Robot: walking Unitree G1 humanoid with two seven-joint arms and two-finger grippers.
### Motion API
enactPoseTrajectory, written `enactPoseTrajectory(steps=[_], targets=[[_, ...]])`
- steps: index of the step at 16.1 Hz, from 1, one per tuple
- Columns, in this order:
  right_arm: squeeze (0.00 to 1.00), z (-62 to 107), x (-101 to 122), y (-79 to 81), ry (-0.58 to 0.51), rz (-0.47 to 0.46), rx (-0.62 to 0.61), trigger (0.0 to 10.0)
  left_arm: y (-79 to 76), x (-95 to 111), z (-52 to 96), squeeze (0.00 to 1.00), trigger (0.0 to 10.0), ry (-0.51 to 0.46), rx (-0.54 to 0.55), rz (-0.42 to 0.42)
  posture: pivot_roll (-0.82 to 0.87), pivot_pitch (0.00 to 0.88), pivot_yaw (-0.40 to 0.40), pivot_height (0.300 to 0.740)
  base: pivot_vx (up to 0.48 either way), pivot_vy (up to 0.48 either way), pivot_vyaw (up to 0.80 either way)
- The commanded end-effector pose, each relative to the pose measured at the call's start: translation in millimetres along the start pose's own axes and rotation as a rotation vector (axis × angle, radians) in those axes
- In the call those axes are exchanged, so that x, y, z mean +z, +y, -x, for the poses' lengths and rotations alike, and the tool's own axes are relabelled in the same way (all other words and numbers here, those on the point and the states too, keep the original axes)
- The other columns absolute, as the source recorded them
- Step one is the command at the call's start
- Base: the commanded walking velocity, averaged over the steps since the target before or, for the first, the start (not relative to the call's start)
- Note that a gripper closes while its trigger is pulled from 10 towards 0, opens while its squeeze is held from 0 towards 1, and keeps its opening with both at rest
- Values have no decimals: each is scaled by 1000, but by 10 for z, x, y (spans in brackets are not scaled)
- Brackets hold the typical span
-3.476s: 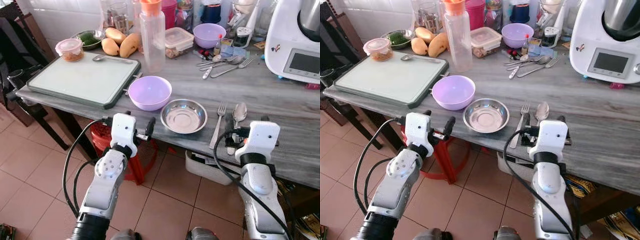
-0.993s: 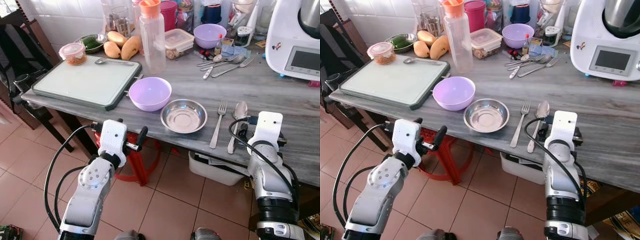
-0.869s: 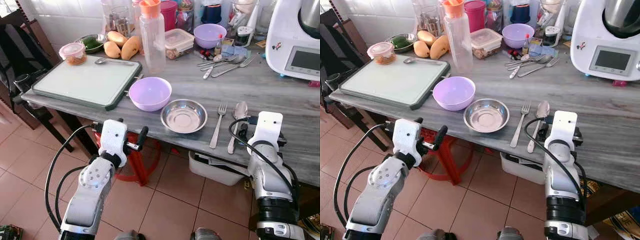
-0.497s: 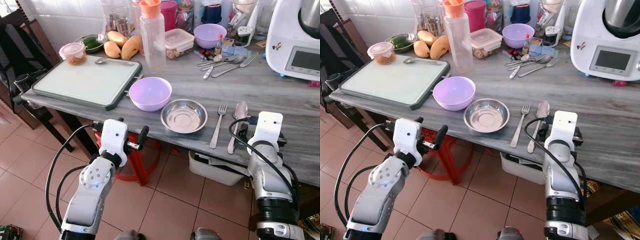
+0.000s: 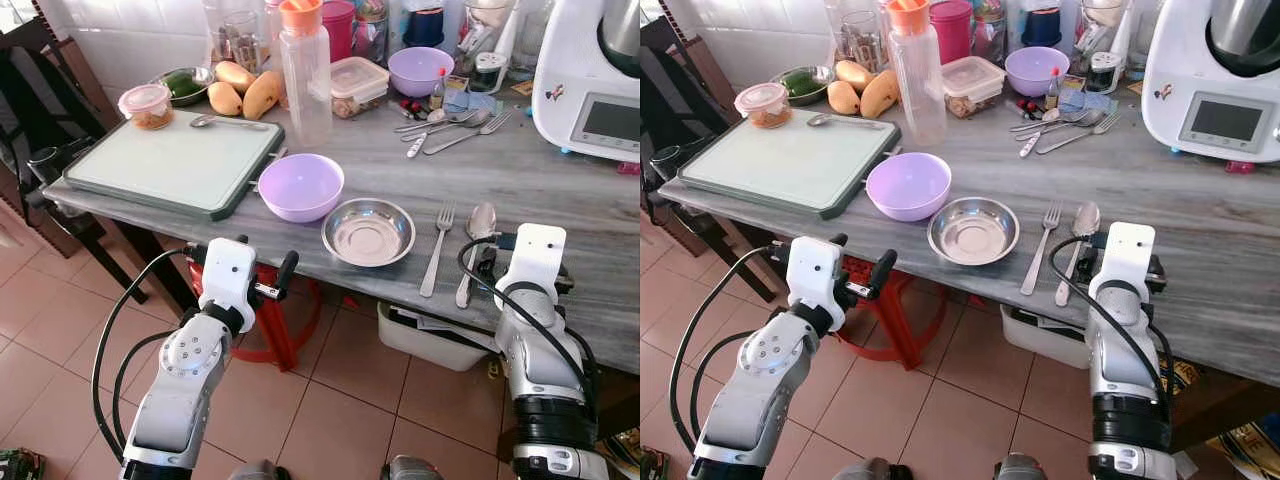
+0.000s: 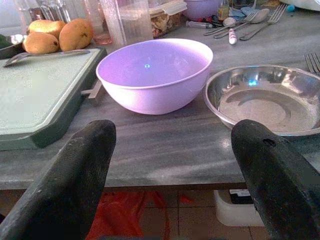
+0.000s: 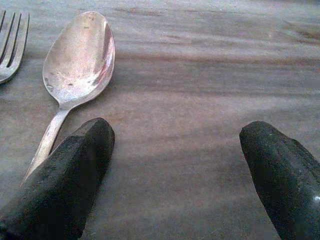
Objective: Setting the table
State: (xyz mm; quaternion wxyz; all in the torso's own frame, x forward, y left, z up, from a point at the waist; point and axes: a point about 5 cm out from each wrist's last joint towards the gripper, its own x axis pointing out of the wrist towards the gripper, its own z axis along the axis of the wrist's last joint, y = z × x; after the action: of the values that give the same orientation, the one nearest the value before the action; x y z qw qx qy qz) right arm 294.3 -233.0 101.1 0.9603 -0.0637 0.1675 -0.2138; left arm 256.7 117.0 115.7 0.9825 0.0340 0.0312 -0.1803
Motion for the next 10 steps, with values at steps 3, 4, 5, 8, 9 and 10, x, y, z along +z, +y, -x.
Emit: enactPoseTrajectory(steps=[3,4,5,8,9,10], targets=[[0,34,-134,58,56,10,19,10000,29,10,-17,0,10000,-3,3,-6,-12,15,96,740,0,0,0],[0,35,-138,59,58,8,19,10000,28,11,-19,0,10000,-4,4,-6,-12,14,95,740,0,0,0],[0,40,-117,43,39,-11,3,10000,23,13,-19,0,10000,-6,3,-6,-12,15,95,740,0,0,0],[0,31,-107,29,39,-4,5,10000,13,13,-21,0,10000,-6,1,-5,-15,14,94,740,0,0,0],[0,27,-104,46,38,-8,17,10000,10,13,-23,0,10000,-7,0,-4,-14,14,94,740,0,0,0],[0,27,-100,57,37,-9,21,10000,10,13,-23,0,10000,-6,0,-4,-14,14,94,740,0,0,0]])
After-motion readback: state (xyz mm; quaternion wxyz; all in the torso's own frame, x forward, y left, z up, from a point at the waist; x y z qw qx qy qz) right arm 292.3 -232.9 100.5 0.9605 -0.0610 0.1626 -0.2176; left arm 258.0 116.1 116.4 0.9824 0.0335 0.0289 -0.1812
